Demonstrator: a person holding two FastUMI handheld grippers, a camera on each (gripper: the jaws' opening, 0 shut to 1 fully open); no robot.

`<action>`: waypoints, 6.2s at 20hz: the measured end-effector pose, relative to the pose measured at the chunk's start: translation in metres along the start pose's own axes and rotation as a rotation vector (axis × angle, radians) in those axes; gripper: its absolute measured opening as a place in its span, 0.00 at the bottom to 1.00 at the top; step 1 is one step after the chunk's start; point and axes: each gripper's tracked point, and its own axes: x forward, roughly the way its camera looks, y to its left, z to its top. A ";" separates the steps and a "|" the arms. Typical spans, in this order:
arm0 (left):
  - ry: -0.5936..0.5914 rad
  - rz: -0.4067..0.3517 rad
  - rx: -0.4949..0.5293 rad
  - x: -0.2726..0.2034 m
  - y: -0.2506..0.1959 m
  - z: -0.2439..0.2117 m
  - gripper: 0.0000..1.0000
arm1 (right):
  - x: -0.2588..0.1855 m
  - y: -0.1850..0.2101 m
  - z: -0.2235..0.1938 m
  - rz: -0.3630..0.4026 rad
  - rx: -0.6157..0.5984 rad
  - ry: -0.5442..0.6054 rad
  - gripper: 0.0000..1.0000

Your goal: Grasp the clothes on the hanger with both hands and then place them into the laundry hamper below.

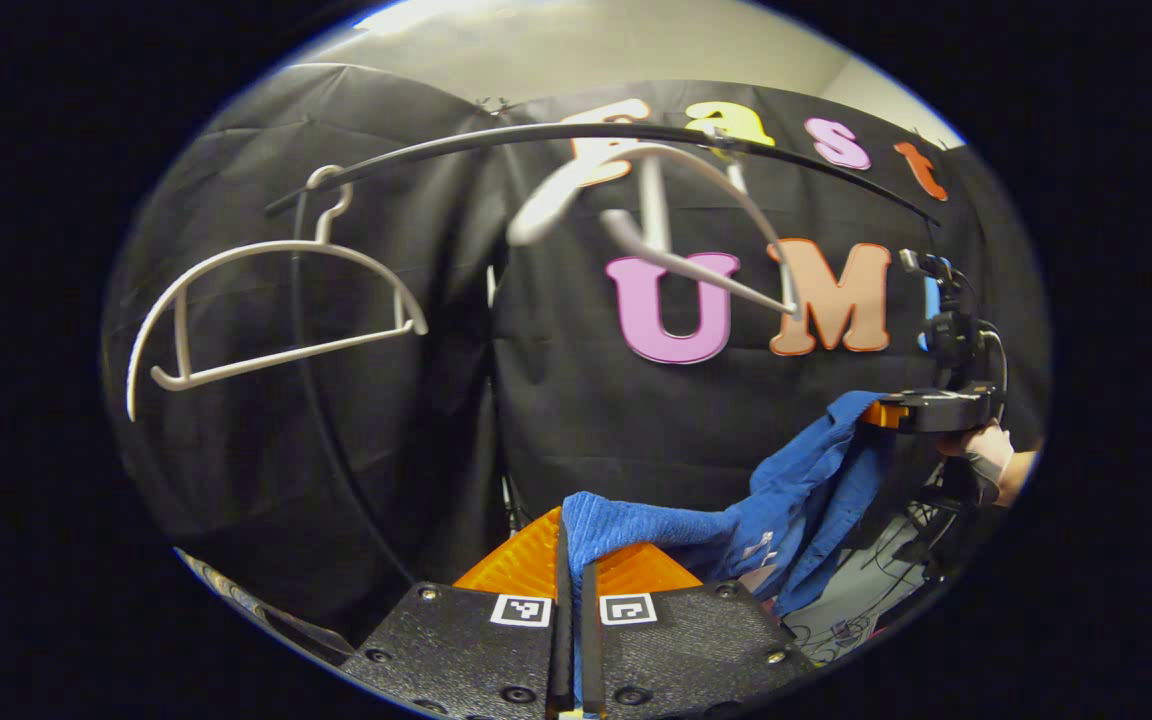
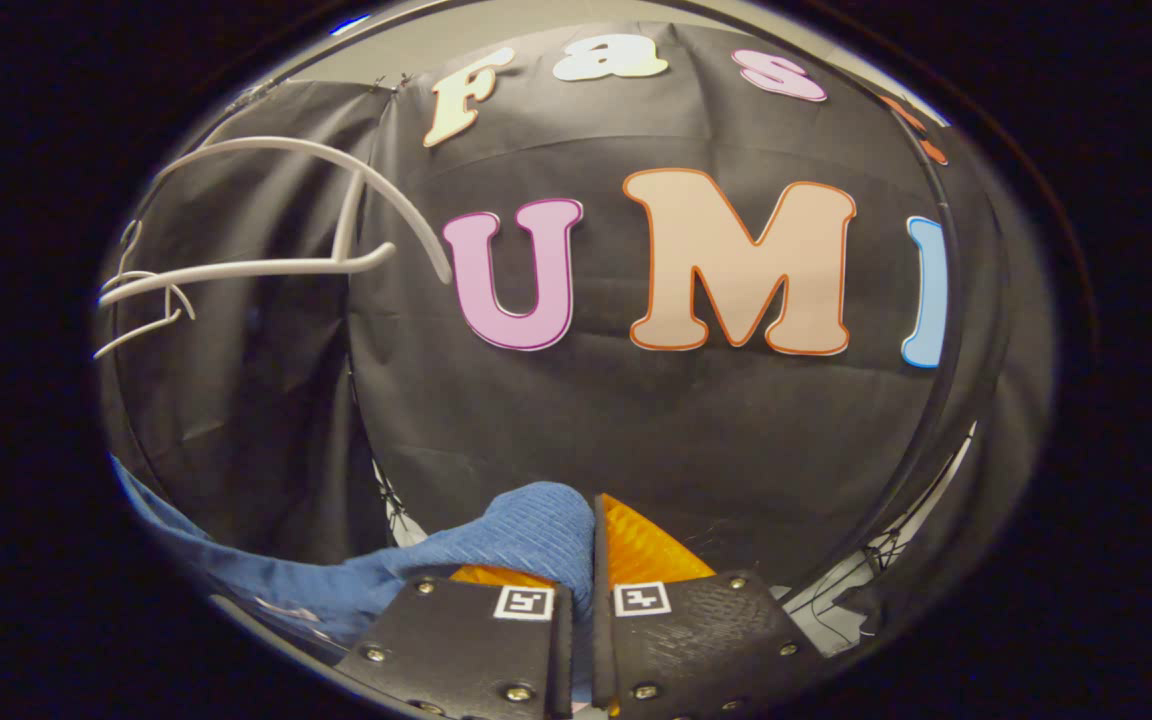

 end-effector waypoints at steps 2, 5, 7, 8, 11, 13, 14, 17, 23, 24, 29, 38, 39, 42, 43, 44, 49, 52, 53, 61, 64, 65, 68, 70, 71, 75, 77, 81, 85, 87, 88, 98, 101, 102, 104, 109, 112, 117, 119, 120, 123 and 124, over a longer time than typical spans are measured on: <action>-0.014 -0.080 0.029 0.007 -0.034 0.004 0.05 | -0.012 0.006 0.008 0.020 0.008 -0.019 0.08; -0.043 -0.201 0.068 0.021 -0.087 0.015 0.04 | -0.025 0.005 0.022 0.030 0.012 -0.050 0.08; -0.062 -0.280 0.079 0.032 -0.122 0.023 0.04 | -0.034 -0.003 0.032 0.019 0.011 -0.074 0.08; -0.069 -0.312 0.078 0.040 -0.136 0.027 0.04 | -0.036 -0.008 0.038 0.013 0.015 -0.087 0.08; -0.064 -0.375 0.051 0.061 -0.163 0.024 0.04 | -0.043 -0.027 0.049 -0.014 0.026 -0.110 0.08; -0.042 -0.392 0.022 0.072 -0.171 0.015 0.05 | -0.047 -0.040 0.050 -0.034 0.031 -0.111 0.08; -0.024 -0.394 0.009 0.078 -0.171 0.008 0.04 | -0.047 -0.046 0.048 -0.043 0.032 -0.106 0.08; 0.037 -0.385 -0.017 0.093 -0.168 -0.009 0.04 | -0.044 -0.056 0.034 -0.058 0.037 -0.072 0.08; 0.201 -0.322 0.009 0.135 -0.163 -0.076 0.04 | -0.028 -0.042 -0.002 -0.036 0.038 0.011 0.08; 0.223 -0.312 0.023 0.140 -0.160 -0.089 0.04 | -0.026 -0.035 -0.007 -0.026 0.037 0.024 0.08; 0.319 -0.262 0.033 0.138 -0.134 -0.132 0.04 | -0.012 0.006 -0.035 0.049 0.039 0.094 0.08; 0.399 -0.166 0.011 0.130 -0.079 -0.171 0.04 | -0.001 0.085 -0.070 0.207 0.022 0.182 0.08; 0.403 -0.160 0.010 0.129 -0.076 -0.173 0.04 | -0.001 0.091 -0.076 0.214 0.020 0.193 0.08; 0.421 -0.151 0.008 0.125 -0.071 -0.180 0.05 | 0.003 0.099 -0.104 0.225 0.013 0.252 0.08; 0.428 -0.153 0.009 0.126 -0.071 -0.184 0.05 | 0.003 0.099 -0.117 0.225 0.011 0.276 0.08; 0.436 -0.154 0.012 0.125 -0.072 -0.187 0.05 | 0.003 0.098 -0.130 0.223 0.006 0.302 0.08; 0.471 -0.173 0.040 0.120 -0.077 -0.201 0.05 | -0.005 0.091 -0.192 0.210 -0.006 0.427 0.08; 0.500 -0.192 0.046 0.117 -0.081 -0.213 0.05 | -0.005 0.088 -0.211 0.204 -0.012 0.475 0.08; 0.512 -0.197 0.048 0.116 -0.082 -0.218 0.05 | -0.008 0.088 -0.213 0.203 -0.014 0.483 0.08; 0.594 -0.272 0.090 0.103 -0.110 -0.256 0.37 | -0.011 0.081 -0.218 0.201 -0.026 0.487 0.08; 0.582 -0.284 0.098 0.106 -0.114 -0.248 0.36 | -0.013 0.076 -0.220 0.191 -0.019 0.491 0.08; 0.580 -0.285 0.092 0.107 -0.116 -0.246 0.36 | -0.015 0.078 -0.221 0.188 -0.016 0.491 0.08; 0.571 -0.281 0.078 0.110 -0.114 -0.243 0.35 | -0.015 0.077 -0.222 0.181 -0.010 0.490 0.08; 0.570 -0.279 0.071 0.108 -0.114 -0.241 0.35 | -0.016 0.075 -0.222 0.175 -0.007 0.491 0.09; 0.570 -0.277 0.069 0.105 -0.113 -0.240 0.35 | -0.017 0.075 -0.223 0.174 -0.004 0.492 0.08; 0.565 -0.272 0.058 0.105 -0.112 -0.238 0.35 | -0.019 0.074 -0.225 0.170 0.000 0.498 0.08; 0.555 -0.272 0.047 0.105 -0.112 -0.236 0.35 | -0.020 0.074 -0.225 0.171 0.003 0.498 0.09; 0.531 -0.272 0.025 0.104 -0.112 -0.225 0.35 | -0.021 0.074 -0.223 0.170 0.009 0.497 0.08; 0.491 -0.275 0.011 0.104 -0.115 -0.203 0.35 | -0.020 0.072 -0.217 0.159 0.003 0.477 0.08; 0.463 -0.281 0.009 0.103 -0.117 -0.188 0.34 | -0.022 0.071 -0.211 0.154 0.002 0.461 0.08; 0.446 -0.284 0.010 0.103 -0.120 -0.179 0.35 | -0.023 0.069 -0.206 0.151 0.001 0.452 0.08; 0.190 -0.326 -0.008 0.095 -0.135 -0.050 0.35 | -0.044 0.057 -0.114 0.123 0.000 0.246 0.08; 0.098 -0.346 -0.017 0.086 -0.136 -0.007 0.35 | -0.055 0.053 -0.067 0.113 0.007 0.142 0.08; 0.065 -0.355 -0.020 0.083 -0.138 0.006 0.35 | -0.058 0.051 -0.051 0.109 0.007 0.107 0.09; -0.001 -0.362 -0.017 0.075 -0.139 0.032 0.35 | -0.071 0.050 -0.019 0.102 0.011 0.037 0.08; -0.145 -0.369 -0.031 0.054 -0.136 0.092 0.36 | -0.104 0.045 0.057 0.085 0.021 -0.132 0.08; -0.223 -0.369 -0.049 0.037 -0.126 0.124 0.34 | -0.135 0.045 0.091 0.078 0.019 -0.232 0.08; -0.296 -0.361 -0.066 0.006 -0.113 0.154 0.35 | -0.168 0.038 0.137 0.070 0.076 -0.350 0.08; -0.313 -0.356 -0.072 -0.001 -0.110 0.164 0.32 | -0.178 0.029 0.149 0.049 0.101 -0.388 0.08; -0.324 -0.349 -0.070 -0.003 -0.112 0.169 0.33 | -0.182 0.024 0.152 0.036 0.107 -0.401 0.08; -0.335 -0.348 -0.069 -0.002 -0.124 0.178 0.35 | -0.190 0.008 0.156 -0.003 0.094 -0.416 0.08; -0.337 -0.350 -0.076 0.001 -0.127 0.181 0.38 | -0.192 0.004 0.156 -0.010 0.088 -0.416 0.08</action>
